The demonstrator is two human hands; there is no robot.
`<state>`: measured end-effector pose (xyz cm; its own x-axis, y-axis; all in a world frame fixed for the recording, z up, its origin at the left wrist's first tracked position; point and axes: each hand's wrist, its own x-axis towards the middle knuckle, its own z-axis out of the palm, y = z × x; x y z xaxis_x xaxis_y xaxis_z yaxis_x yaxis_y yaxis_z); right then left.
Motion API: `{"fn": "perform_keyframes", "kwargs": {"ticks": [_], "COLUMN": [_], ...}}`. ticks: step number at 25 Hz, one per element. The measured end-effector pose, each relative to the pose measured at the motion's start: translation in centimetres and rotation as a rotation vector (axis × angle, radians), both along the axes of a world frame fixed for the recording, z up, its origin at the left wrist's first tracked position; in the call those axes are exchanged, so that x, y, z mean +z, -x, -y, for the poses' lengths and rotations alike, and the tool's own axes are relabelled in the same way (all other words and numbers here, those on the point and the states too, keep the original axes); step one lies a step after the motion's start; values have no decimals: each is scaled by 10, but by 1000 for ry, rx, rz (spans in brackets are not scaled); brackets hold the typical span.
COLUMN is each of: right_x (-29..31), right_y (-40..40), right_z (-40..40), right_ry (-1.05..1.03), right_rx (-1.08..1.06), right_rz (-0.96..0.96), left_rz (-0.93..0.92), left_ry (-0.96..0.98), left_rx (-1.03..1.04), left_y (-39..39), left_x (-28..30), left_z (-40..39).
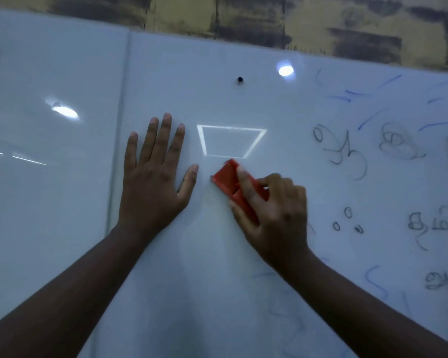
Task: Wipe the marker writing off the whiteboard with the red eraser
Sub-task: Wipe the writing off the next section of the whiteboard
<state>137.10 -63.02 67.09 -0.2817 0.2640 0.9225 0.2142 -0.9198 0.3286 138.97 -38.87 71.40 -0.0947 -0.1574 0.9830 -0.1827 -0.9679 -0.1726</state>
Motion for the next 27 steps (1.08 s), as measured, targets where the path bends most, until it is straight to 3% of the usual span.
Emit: {"fn": "perform_keyframes", "kwargs": {"ticks": [7,14,18,23,27], "right_x": [-24,-15,-43,-77,-100], "right_y": [16,12,7,13,23], "right_z": [9,87,62,-3,4], "right_ry": [146,-209,-349,-72,187], "right_rx": [-25,-61,14,76,8], "right_rz": [-43,-92,-139,-181,-247], "left_rz": [-22,-3,-18,-40,-60], "left_ry": [-24,20,28,18,16], "left_rx": [-6,-12,-1,-3,-6], "left_y": [4,5,5,6,8], "left_x": [-28,-52,-64,-68,-80], "left_z": [-2,1,3,3,1]}}
